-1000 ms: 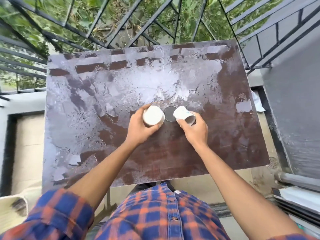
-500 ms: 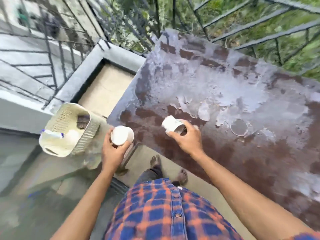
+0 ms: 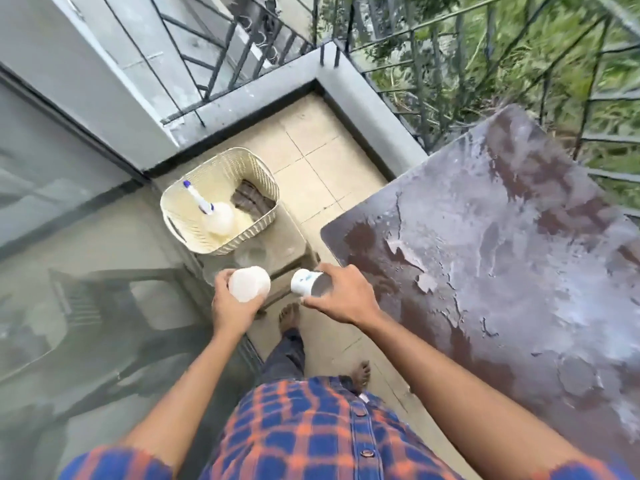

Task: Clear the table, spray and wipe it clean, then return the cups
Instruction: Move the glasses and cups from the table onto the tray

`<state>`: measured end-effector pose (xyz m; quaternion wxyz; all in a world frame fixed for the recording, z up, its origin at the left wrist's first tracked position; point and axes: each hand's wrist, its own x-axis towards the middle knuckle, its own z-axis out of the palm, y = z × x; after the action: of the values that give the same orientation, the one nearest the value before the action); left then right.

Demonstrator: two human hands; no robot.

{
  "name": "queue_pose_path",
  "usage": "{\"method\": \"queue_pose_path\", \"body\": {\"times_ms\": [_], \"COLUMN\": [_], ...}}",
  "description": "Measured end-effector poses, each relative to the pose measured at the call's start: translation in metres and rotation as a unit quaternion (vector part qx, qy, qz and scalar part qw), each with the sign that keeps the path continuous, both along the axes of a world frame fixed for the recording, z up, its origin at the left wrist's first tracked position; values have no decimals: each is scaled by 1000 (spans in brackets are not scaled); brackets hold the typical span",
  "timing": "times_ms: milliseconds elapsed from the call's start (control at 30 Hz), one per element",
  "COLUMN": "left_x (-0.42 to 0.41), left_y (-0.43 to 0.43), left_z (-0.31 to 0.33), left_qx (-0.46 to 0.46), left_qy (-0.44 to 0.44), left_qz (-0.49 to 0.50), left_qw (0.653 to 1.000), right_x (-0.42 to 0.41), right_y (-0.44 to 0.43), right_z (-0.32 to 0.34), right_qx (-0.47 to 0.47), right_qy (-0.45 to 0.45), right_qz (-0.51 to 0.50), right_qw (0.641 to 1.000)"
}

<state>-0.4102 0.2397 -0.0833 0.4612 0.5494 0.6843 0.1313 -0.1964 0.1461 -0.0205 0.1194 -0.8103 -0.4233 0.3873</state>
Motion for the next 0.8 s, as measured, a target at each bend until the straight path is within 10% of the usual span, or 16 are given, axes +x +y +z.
{"method": "queue_pose_path", "body": {"times_ms": [800], "left_x": [-18], "left_y": [83], "left_z": [-59], "left_qx": [-112], "left_qy": [-1], "left_qz": [50], "left_qw": [992], "right_x": [-25], "right_y": [223], "right_z": [-173], "right_qx": [-244], "right_qy": [-75], "right_qz": [10], "right_qw": [967]}}
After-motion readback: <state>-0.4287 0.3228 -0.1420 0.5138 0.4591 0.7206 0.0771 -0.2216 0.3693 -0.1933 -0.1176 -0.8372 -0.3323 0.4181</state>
